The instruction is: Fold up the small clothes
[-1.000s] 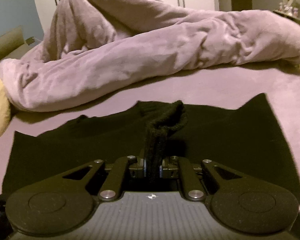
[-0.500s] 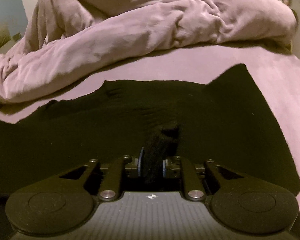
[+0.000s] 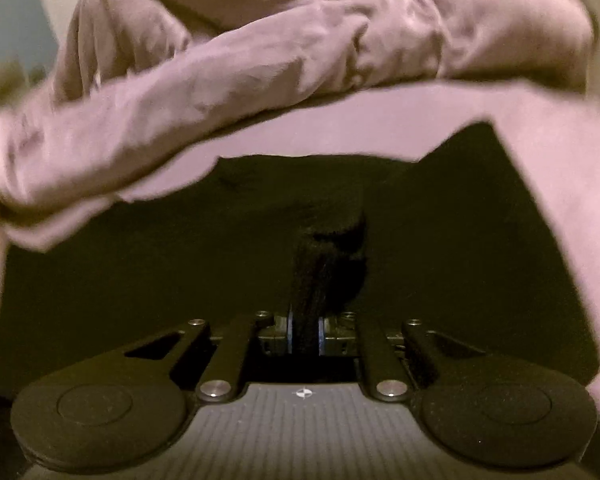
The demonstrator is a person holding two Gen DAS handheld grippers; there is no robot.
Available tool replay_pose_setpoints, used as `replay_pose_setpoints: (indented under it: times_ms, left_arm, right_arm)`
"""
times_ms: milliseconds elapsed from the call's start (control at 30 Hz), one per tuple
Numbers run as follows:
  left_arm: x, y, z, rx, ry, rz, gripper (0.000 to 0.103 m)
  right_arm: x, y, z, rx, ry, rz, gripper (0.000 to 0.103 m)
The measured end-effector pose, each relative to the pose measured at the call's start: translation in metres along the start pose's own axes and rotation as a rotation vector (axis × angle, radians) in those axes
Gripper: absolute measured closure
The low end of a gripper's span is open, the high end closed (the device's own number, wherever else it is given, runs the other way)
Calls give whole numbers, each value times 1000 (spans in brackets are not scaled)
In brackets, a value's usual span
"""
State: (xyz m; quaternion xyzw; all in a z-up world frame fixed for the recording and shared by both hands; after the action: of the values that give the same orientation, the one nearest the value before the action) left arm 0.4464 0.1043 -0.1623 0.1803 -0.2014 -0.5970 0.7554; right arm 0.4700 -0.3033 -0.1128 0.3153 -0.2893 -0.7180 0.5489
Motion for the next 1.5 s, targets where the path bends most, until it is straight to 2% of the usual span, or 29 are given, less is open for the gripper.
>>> replay_pose_setpoints:
  times_ms: [67, 100, 133, 267, 433, 600, 667, 767, 833, 933, 1000, 1067, 1167, 1267, 1500]
  left_arm:
    - [0, -3, -2, 36, -2, -25, 0]
    - [0, -5, -2, 62, -1, -39, 0]
    - [1, -6, 0, 81, 2, -52, 0]
    - [0, -16, 12, 122, -15, -46, 0]
    - [-8, -48, 37, 172, -93, -38, 0]
    - [-34, -99, 77, 169, -151, -26, 0]
    - [-52, -123, 98, 171, -135, 13, 0]
    - [-72, -158, 120, 143, -118, 98, 0]
    - [-79, -176, 126, 128, -134, 157, 0]
    - [-84, -197, 133, 144, -109, 201, 0]
    - [-85, -212, 141, 156, -109, 242, 0]
    - [-81, -225, 147, 148, -123, 276, 0]
    - [-71, -238, 151, 141, -145, 294, 0]
    - [-61, -243, 155, 139, -149, 263, 0]
    - [-60, -249, 157, 118, -169, 313, 0]
  right_arm:
    - [1, -3, 0, 7, -43, 40, 90]
    - [2, -3, 0, 12, -53, 61, 82]
    - [3, -3, 1, 14, -63, 75, 79]
    - [22, -4, 28, 58, -10, -9, 79]
    - [54, -37, 83, 88, 20, 19, 79]
    - [102, -100, 169, 92, 41, -56, 77]
    - [120, -134, 200, 65, 41, -102, 75]
    - [147, -186, 241, 51, -5, -207, 69]
    - [159, -213, 261, 65, 12, -296, 68]
    - [174, -244, 285, 112, 21, -435, 67]
    - [181, -263, 297, 118, 50, -563, 65]
    - [184, -276, 301, 108, 78, -621, 64]
    - [189, -282, 300, 111, 84, -650, 63]
    - [196, -281, 296, 115, 95, -711, 62]
    - [195, -287, 297, 117, 48, -725, 61]
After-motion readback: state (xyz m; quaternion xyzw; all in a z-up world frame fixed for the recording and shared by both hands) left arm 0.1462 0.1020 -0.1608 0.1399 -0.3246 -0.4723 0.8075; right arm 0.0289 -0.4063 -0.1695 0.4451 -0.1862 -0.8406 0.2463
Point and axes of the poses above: each gripper's, at about its wrist camera, not at the fingertips, and z roughly against the way its jaws point, x to its right, y to its top, the point moved 8 cm from there along -z, roughly the way its jaws point, and after that the axes turned 5 degrees about x, right-handed, at the moved point
